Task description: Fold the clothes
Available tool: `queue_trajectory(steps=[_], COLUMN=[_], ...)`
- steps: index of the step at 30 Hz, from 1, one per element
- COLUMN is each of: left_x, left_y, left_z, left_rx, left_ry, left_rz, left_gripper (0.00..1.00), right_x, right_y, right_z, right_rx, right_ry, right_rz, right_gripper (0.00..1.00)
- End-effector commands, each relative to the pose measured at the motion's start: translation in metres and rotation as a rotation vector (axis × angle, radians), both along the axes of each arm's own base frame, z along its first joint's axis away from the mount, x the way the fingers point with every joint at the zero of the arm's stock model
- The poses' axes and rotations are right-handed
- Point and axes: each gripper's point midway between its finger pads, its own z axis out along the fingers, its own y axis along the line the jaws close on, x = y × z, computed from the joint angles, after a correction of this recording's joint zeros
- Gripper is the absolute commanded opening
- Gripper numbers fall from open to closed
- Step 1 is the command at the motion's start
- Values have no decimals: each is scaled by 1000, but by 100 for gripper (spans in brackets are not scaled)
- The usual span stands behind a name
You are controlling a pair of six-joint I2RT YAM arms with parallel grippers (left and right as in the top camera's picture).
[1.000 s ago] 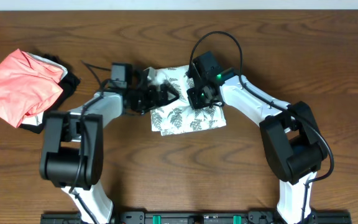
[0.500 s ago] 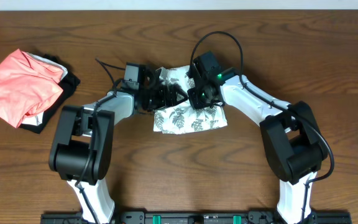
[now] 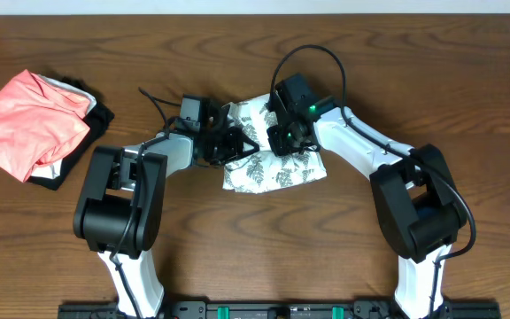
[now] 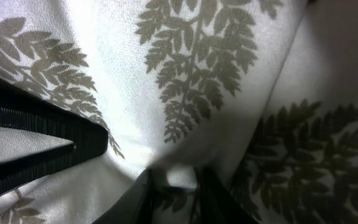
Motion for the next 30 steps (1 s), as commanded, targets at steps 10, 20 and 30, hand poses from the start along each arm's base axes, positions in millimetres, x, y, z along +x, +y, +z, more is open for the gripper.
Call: queue_trajectory(steps=[10,20,30], left_x=[10,41,65], left_y=[22,106,198], left_z=[35,135,234], left_rx=[54,285,433], left_ry=[-94,-355,-478], left_rz=[67,335,522], left_gripper=[6,6,6], right_x=[24,2,-5], right_y=[-49,-113,-121], right_z=[186,235,228], right_rx=[104,80,51], right_ry=[-367,-416,-383], right_rz=[-100,-191,-183], right_gripper=[26,25,25])
